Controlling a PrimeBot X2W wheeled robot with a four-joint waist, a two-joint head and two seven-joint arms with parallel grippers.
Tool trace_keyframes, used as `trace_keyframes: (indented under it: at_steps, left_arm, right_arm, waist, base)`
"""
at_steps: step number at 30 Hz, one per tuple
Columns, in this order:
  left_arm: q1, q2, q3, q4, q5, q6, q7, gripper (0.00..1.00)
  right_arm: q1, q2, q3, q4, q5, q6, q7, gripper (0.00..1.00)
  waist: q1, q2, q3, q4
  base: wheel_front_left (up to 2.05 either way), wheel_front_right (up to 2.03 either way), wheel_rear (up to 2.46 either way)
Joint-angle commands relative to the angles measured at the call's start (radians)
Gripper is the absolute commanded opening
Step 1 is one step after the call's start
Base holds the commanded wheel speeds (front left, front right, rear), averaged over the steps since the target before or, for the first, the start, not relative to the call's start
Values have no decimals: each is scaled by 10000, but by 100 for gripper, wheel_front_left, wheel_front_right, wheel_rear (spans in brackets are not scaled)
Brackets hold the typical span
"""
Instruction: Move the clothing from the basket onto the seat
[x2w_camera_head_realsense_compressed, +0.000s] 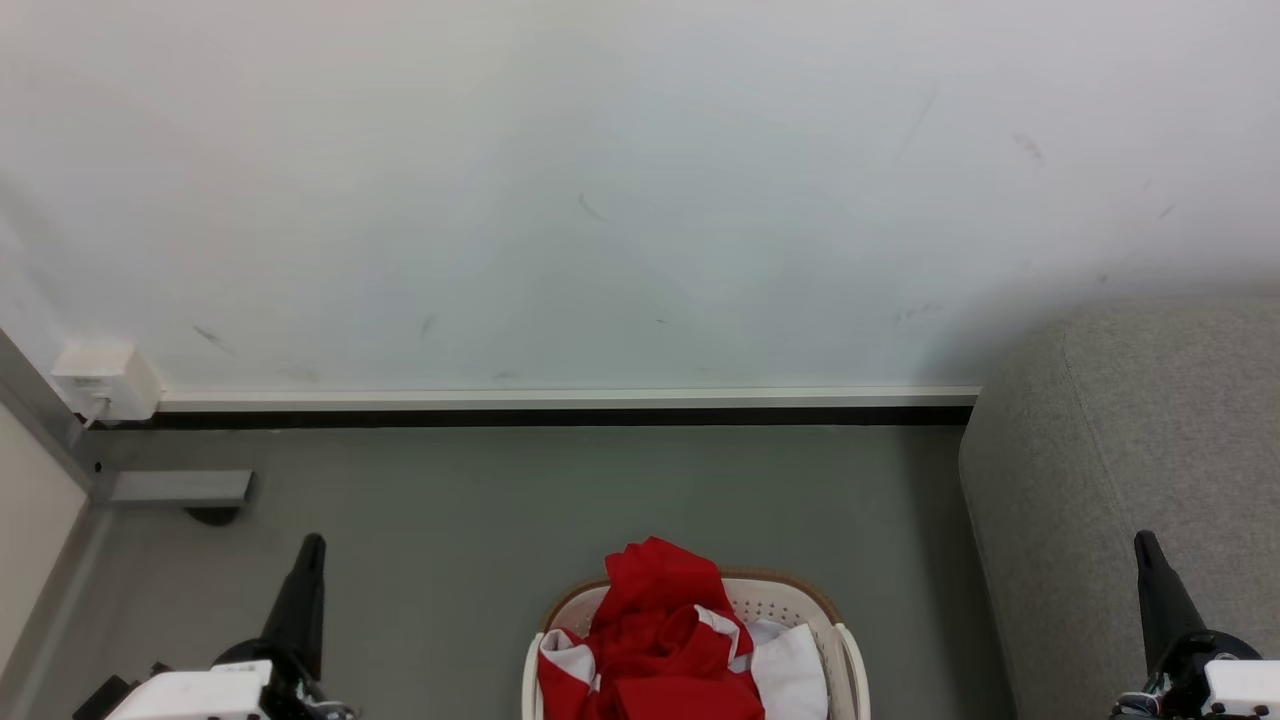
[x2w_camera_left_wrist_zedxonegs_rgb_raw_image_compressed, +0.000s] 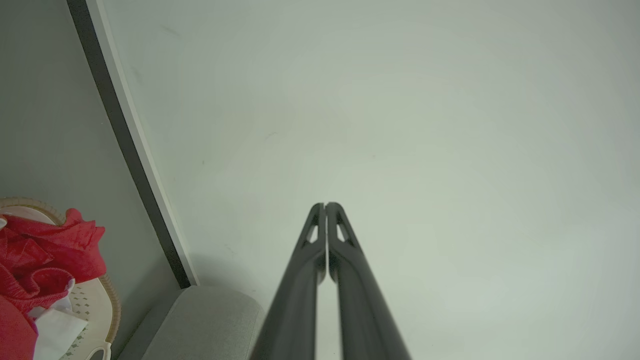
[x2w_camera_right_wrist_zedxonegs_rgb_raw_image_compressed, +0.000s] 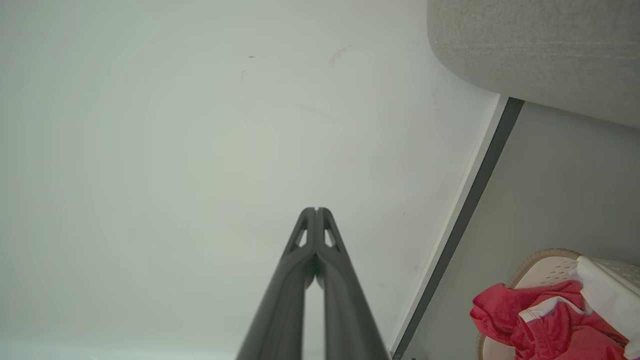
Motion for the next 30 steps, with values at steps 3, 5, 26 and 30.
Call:
trace_keyframes:
  at_steps: [3, 5, 26, 30]
  left_arm:
    - [-80, 30, 8, -30, -138, -53, 30, 0]
    - [-80, 30, 8, -30, -138, -53, 30, 0]
    - [-81, 30, 8, -30, -138, -53, 30, 0]
    - [-81, 30, 8, -30, -138, -53, 30, 0]
  right_arm:
    - [-133, -73, -35, -55, 4, -25, 24, 0]
    - [-133, -73, -35, -55, 4, -25, 24, 0]
    - [-134, -73, -35, -55, 4, -25, 24, 0]
    - [-134, -73, -35, -55, 4, -25, 24, 0]
  waist:
    - [0, 0, 0, 0]
    - [0, 0, 0, 0]
    - [0, 0, 0, 0]
    - [0, 0, 0, 0]
  base:
    - [0, 0, 0]
    - [0, 0, 0]
    - [0, 0, 0]
    - [0, 0, 0]
